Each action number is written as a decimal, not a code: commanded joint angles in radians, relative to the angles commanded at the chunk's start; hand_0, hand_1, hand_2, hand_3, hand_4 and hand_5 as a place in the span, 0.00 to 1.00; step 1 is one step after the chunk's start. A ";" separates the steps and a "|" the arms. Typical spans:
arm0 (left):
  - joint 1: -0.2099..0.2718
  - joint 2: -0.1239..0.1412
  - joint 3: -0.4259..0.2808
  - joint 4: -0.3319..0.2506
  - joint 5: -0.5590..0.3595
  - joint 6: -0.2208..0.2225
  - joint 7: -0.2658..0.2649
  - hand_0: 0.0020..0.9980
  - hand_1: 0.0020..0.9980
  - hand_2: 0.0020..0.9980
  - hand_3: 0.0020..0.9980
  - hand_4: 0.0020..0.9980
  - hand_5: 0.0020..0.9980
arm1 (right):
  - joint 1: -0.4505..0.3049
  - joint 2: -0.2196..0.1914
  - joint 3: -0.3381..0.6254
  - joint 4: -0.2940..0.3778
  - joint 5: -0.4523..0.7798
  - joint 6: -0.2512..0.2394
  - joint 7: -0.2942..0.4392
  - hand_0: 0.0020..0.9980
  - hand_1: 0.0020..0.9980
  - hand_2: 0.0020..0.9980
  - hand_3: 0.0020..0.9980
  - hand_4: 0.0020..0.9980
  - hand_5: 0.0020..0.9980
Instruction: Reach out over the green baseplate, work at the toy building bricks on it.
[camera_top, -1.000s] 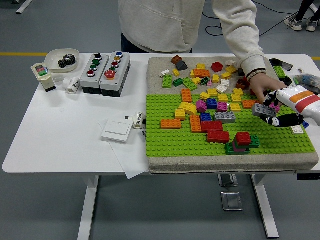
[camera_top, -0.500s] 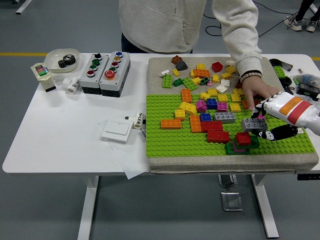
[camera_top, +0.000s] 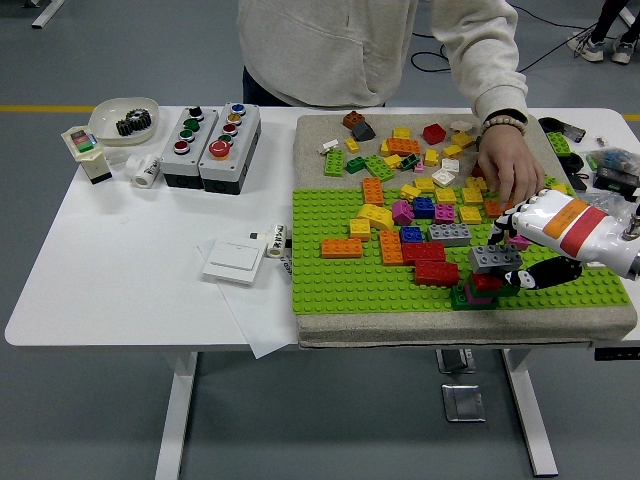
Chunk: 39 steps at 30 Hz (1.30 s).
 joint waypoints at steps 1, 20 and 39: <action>0.000 0.000 0.000 0.000 0.000 0.000 0.000 0.60 0.73 0.70 0.56 0.58 0.62 | -0.003 0.001 0.001 0.003 -0.003 0.002 -0.007 0.42 0.47 0.52 0.50 0.68 0.40; 0.000 0.001 0.007 -0.001 -0.009 -0.002 -0.006 0.60 0.72 0.70 0.56 0.58 0.62 | -0.053 -0.013 0.027 0.099 -0.004 0.038 -0.097 0.42 0.47 0.52 0.50 0.69 0.38; 0.001 0.001 0.008 -0.001 -0.010 -0.002 -0.005 0.60 0.72 0.70 0.56 0.58 0.62 | -0.102 -0.018 0.049 0.198 0.006 0.060 -0.231 0.41 0.47 0.53 0.51 0.71 0.39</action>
